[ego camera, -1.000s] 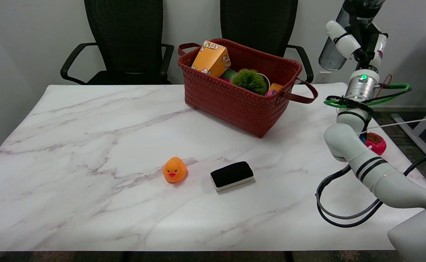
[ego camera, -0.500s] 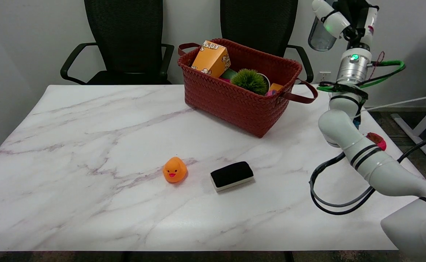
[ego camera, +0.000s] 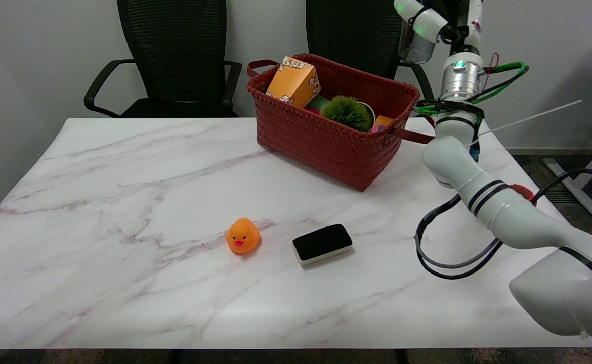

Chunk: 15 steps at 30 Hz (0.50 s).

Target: Place the black bottle into the brown storage basket.

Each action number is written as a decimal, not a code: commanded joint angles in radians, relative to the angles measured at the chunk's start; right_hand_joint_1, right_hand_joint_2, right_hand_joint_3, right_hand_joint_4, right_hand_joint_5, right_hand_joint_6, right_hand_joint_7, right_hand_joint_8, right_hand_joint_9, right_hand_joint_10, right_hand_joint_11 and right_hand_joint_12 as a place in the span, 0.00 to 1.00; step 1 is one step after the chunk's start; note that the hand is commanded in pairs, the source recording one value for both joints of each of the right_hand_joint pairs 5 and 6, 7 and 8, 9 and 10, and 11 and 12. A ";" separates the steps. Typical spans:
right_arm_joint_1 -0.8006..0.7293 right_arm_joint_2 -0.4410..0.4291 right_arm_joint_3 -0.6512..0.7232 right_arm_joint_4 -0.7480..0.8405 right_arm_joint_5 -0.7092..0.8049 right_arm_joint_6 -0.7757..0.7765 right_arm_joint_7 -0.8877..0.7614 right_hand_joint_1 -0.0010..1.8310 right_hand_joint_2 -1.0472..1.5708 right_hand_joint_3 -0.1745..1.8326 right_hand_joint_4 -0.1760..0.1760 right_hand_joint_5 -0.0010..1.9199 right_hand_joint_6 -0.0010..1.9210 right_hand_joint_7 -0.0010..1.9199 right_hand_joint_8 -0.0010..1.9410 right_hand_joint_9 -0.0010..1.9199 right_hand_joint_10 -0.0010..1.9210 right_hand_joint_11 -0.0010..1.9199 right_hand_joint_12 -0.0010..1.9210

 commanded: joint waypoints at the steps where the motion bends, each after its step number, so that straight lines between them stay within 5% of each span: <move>1: 0.172 -0.079 -0.137 -0.220 -0.009 -0.120 -0.011 0.56 0.75 0.16 0.50 0.47 0.47 0.60 0.59 0.41 0.41 0.28 0.28; 15: 0.228 -0.133 -0.165 -0.395 -0.043 -0.212 -0.012 0.56 0.75 0.15 0.50 0.46 0.46 0.59 0.59 0.40 0.40 0.28 0.28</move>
